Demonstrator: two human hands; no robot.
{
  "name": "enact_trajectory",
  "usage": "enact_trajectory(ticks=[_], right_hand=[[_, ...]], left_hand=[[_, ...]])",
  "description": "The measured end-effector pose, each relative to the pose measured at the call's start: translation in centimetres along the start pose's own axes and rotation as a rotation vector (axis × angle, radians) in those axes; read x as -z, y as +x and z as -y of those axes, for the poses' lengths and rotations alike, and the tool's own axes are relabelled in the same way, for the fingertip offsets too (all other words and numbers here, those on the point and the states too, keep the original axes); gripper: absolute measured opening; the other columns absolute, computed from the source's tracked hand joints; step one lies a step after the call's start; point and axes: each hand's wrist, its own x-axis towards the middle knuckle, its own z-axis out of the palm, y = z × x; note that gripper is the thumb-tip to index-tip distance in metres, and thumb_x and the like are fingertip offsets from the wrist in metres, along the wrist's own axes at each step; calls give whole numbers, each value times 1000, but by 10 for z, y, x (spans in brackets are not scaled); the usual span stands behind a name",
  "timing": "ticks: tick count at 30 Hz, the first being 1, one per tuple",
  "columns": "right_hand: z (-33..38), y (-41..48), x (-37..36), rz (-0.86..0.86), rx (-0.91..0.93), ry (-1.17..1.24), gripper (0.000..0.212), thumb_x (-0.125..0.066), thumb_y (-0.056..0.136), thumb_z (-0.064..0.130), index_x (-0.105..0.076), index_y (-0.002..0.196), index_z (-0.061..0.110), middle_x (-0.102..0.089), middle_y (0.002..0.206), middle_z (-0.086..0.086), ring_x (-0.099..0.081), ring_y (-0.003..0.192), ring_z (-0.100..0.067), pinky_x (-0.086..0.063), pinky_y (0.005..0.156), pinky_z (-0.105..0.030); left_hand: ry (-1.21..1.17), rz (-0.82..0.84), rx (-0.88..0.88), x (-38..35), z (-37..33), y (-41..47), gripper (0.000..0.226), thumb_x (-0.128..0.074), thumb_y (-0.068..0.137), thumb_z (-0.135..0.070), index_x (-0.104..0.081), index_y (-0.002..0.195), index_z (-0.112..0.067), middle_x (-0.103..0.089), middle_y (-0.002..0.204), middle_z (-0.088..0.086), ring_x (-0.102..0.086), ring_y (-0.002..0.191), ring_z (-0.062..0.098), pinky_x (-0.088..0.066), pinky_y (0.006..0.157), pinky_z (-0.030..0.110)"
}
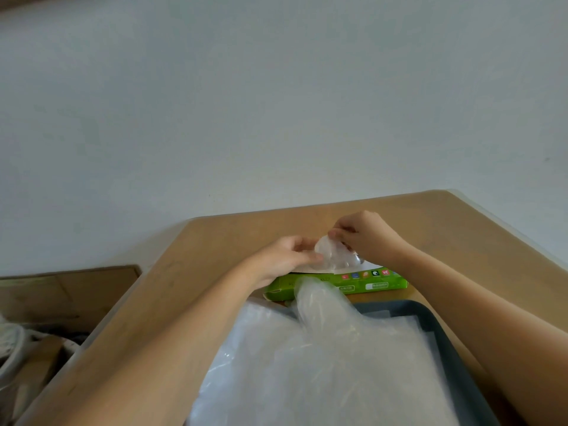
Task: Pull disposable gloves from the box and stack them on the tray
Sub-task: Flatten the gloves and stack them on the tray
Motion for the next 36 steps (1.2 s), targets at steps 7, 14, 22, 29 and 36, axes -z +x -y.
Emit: enact_trajectory(ticks=[7, 14, 22, 29, 36], right_hand=[[-36, 17, -6, -249, -340, 238, 33, -47, 96, 14, -54, 69, -4, -51, 67, -16, -48, 67, -24, -44, 64, -37], [-16, 9, 17, -182, -226, 872, 32, -44, 101, 17, -61, 81, 0, -63, 71, -9, -56, 61, -17, -49, 61, -26], [10, 0, 33, 31, -122, 202, 64, -79, 71, 43, -48, 124, 25, -50, 103, 7, -53, 95, -11, -42, 77, -24], [10, 5, 32, -51, -300, 393, 27, -51, 92, 15, -70, 76, 4, -65, 68, -6, -51, 59, -18, -37, 56, -26], [1, 6, 36, 26, -365, 811, 34, -40, 94, 10, -71, 85, 1, -71, 86, -15, -67, 72, -21, -55, 74, -31]], left_hand=[[219, -18, -22, -3, 2, 0, 44, -73, 83, -11, -58, 124, -16, -60, 122, -2, -55, 114, 14, -43, 98, 22], [289, 20, -32, -5, -1, -2, 27, -71, 83, -7, -66, 108, -15, -67, 99, -3, -61, 95, 13, -48, 81, 21], [-292, 86, 59, 2, -13, -7, 34, -63, 70, -12, -70, 104, -14, -68, 109, 5, -58, 98, 16, -43, 94, 29], [369, -492, -675, -24, -28, -12, 38, -79, 75, -28, -60, 108, -22, -56, 110, -11, -53, 107, 8, -44, 90, 24], [887, -51, -541, -43, -10, -8, 57, -45, 86, -53, -57, 129, -18, -54, 132, 1, -46, 122, 20, -35, 106, 37]])
